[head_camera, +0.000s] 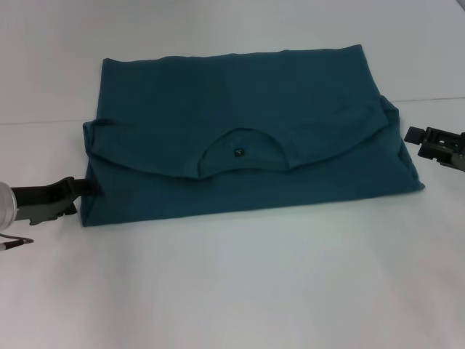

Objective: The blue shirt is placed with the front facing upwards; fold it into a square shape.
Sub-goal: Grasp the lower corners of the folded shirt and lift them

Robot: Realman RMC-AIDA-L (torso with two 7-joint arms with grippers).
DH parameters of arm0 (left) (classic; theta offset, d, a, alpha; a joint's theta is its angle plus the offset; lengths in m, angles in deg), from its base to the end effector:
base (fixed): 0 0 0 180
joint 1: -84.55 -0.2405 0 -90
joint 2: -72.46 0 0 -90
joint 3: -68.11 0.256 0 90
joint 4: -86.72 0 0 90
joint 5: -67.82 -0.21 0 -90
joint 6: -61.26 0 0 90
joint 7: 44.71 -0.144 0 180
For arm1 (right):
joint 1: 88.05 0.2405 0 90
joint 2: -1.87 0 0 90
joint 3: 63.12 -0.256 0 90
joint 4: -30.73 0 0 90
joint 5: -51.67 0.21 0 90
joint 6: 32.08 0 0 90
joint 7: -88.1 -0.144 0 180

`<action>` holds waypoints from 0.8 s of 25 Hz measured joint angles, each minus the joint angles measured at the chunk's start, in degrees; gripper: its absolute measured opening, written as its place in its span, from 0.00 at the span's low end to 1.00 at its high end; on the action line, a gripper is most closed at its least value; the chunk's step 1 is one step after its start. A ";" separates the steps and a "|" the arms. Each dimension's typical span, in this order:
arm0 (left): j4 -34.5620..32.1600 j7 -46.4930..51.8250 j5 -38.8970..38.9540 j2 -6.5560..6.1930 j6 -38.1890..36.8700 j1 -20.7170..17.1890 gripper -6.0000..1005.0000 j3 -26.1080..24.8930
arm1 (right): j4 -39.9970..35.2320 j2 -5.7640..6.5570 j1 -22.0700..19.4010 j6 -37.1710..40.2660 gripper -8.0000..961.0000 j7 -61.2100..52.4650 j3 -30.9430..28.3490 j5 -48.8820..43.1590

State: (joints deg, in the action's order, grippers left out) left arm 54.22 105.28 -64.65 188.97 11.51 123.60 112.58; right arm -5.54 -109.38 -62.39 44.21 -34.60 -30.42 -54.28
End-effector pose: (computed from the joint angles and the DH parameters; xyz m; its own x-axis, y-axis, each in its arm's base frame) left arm -0.3077 0.4145 0.0075 0.0306 0.7947 0.6062 0.9797 0.0965 -0.1759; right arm 0.3314 0.3528 0.0894 0.0820 -0.6556 -0.7506 -0.9731 -0.2152 0.0817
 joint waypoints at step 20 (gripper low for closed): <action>1.65 0.25 -1.12 0.03 -2.00 2.94 0.67 1.94 | -0.02 0.08 -0.35 0.02 0.75 0.00 0.00 0.22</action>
State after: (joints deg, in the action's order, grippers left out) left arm 55.87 105.53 -65.77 189.00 9.51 126.54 114.53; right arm -5.56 -109.31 -62.75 44.22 -34.60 -30.43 -54.06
